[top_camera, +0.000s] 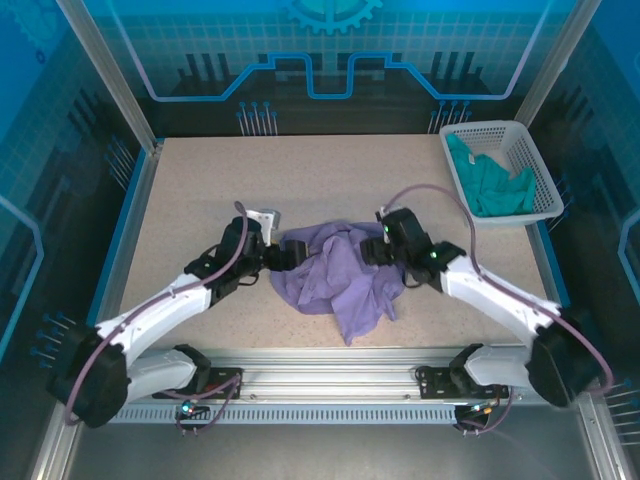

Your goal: Fold the inside-out t-shirt

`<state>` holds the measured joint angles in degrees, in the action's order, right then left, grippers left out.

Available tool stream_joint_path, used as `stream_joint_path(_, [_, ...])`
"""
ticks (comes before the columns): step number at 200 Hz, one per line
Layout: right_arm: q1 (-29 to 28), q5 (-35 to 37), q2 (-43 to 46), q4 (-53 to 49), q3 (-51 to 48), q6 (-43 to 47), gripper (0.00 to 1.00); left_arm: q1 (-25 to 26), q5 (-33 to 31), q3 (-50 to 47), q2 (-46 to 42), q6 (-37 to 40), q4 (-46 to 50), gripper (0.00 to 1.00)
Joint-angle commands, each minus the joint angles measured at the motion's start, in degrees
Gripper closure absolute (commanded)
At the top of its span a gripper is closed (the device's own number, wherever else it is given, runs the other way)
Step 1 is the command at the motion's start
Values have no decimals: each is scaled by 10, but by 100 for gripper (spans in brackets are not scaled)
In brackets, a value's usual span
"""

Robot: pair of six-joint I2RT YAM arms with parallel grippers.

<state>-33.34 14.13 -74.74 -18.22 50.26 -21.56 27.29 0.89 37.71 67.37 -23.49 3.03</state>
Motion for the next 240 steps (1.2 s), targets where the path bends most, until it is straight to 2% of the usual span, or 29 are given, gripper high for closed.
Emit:
stream_joint_path(1, [25, -112, -63, 16, 41, 13, 23, -16, -36, 19, 48, -55, 34, 11])
stream_joint_path(22, [45, -169, -122, 32, 69, 1, 22, -29, -18, 41, 111, -56, 21, 10])
stream_joint_path(52, [48, -192, -188, 42, 99, -3, 24, -30, -1, 67, 196, -55, 1, 12])
stream_joint_path(65, [47, -207, -212, 36, 107, -2, 30, -31, -4, 72, 230, -54, -16, 15])
stream_joint_path(74, [47, -209, -220, 37, 102, -2, 39, -31, -1, 77, 251, -53, -29, 20])
stream_joint_path(90, [46, -200, -206, 53, 75, -3, 60, -33, 9, 82, 279, -53, -55, 32])
stream_joint_path(106, [48, -193, -167, 82, 41, 5, 74, -36, 30, 80, 294, -54, -103, 49])
stream_joint_path(118, [47, -188, -130, 99, 24, 14, 84, -36, 37, 81, 298, -47, -133, 65])
stream_joint_path(139, [50, -178, -73, 127, 11, 25, 96, -38, 41, 103, 294, -33, -155, 100])
stream_joint_path(149, [54, -172, -51, 137, 13, 32, 100, -40, 40, 112, 280, -27, -174, 100])
stream_joint_path(185, [79, -152, 56, 163, 48, 62, 100, -44, 65, 182, 184, 23, -248, 100])
stream_joint_path(206, [67, -142, 144, 196, 25, 104, 100, -42, 139, 199, 116, 16, -332, 100])
stream_joint_path(224, [39, -125, 205, 233, -53, 123, 100, -40, 212, 171, 69, -5, -410, 100])
stream_joint_path(231, [28, -119, 220, 246, -86, 118, 96, -38, 227, 146, 55, -11, -445, 100])
stream_joint_path(240, [10, -106, 230, 265, -135, 106, 83, -35, 236, 106, 42, -17, -488, 100])
